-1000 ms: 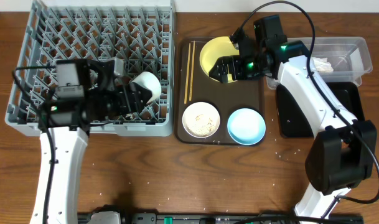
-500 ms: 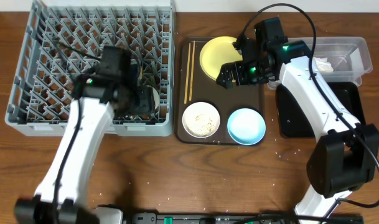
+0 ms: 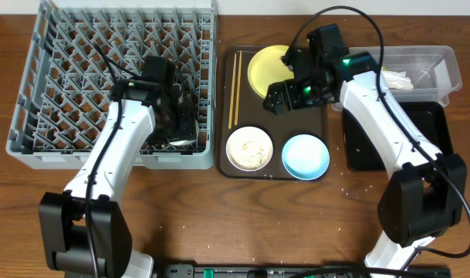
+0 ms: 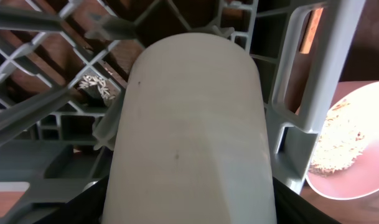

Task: Sort waste into correct bins and load items into the dishwasher
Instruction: 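Place the cup upside down in the rack with the left gripper, then move the right gripper down toward the white rice bowl, then grasp the rim of the white rice bowl with the right gripper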

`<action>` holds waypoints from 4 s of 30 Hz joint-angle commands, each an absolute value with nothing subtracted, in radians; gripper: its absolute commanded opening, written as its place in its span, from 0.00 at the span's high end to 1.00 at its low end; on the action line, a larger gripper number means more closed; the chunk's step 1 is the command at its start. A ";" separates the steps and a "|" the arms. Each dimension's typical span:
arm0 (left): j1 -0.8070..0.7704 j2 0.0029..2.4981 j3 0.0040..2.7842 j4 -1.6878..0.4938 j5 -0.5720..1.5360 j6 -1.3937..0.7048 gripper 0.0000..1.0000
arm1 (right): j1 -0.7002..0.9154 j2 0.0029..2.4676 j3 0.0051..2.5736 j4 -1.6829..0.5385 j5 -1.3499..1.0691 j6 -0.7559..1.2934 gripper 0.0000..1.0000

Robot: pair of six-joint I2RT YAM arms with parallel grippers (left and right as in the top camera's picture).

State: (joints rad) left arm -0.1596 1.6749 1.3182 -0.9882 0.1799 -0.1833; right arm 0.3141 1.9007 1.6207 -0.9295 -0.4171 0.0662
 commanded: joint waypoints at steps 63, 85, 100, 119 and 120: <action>-0.132 1.246 1.453 -1.230 0.051 -0.380 0.11 | 0.784 1.908 1.621 -1.003 -0.093 0.258 0.25; -0.060 1.280 1.442 -1.230 0.051 -0.379 0.11 | 0.848 2.017 1.575 -0.980 -0.011 0.069 0.62; -0.060 1.307 1.438 -1.230 0.051 -0.379 0.11 | 0.857 2.017 1.509 -0.912 -0.012 -0.010 0.73; -0.060 1.334 1.436 -1.229 0.051 -0.375 0.11 | 0.884 2.017 1.530 -0.960 -0.001 -0.137 0.58; -0.060 1.334 1.436 -1.229 0.051 -0.374 0.11 | 0.884 2.017 1.530 -0.964 0.015 -0.140 0.58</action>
